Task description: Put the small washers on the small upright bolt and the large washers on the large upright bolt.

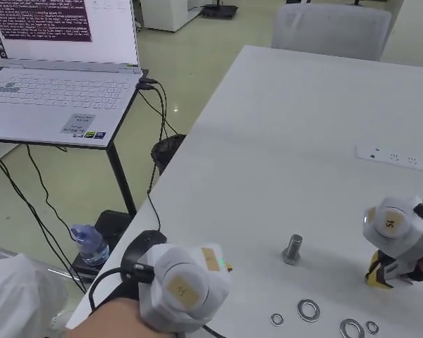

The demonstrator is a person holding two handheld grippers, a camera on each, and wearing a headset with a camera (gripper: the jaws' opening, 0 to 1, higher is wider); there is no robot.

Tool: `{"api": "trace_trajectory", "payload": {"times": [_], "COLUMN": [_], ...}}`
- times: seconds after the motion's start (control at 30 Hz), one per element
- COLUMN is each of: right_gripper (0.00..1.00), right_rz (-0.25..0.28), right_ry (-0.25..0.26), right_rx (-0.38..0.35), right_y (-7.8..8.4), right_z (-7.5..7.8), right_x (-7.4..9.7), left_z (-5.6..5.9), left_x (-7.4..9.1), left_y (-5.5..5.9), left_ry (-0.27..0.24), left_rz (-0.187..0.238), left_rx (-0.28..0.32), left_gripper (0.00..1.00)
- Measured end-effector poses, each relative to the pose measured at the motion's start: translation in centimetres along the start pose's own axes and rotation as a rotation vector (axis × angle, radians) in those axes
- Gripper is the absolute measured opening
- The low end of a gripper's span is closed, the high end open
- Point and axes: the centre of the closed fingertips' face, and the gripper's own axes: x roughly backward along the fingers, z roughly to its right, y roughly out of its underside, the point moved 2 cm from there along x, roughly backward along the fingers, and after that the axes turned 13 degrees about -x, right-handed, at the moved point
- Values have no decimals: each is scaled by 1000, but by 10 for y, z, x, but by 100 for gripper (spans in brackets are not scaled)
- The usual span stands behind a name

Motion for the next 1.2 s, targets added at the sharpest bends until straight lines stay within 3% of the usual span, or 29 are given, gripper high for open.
{"api": "trace_trajectory", "payload": {"times": [0.43,0.7,0.9,1.0,1.07,1.2], "right_gripper": [14,24,25,25,25,25], "right_rz": [-2,21,26,34,52,83], "right_ry": [3,-12,-12,-10,-8,-2], "right_rx": [7,-2,6,18,54,96], "right_y": [1,-1,0,-4,-9,-19], "right_z": [-1,0,1,-1,-2,-6], "right_x": [1,4,9,14,17,22], "left_z": [0,0,-1,0,-1,0], "left_x": [1,3,5,6,9,9], "left_y": [-3,-1,-1,-1,-6,-9], "left_ry": [-1,-3,-6,-6,-13,-13], "left_rz": [4,-2,-8,-13,12,23], "left_rx": [2,-2,-8,-14,23,13], "left_gripper": [81,80,80,79,79,80]}}
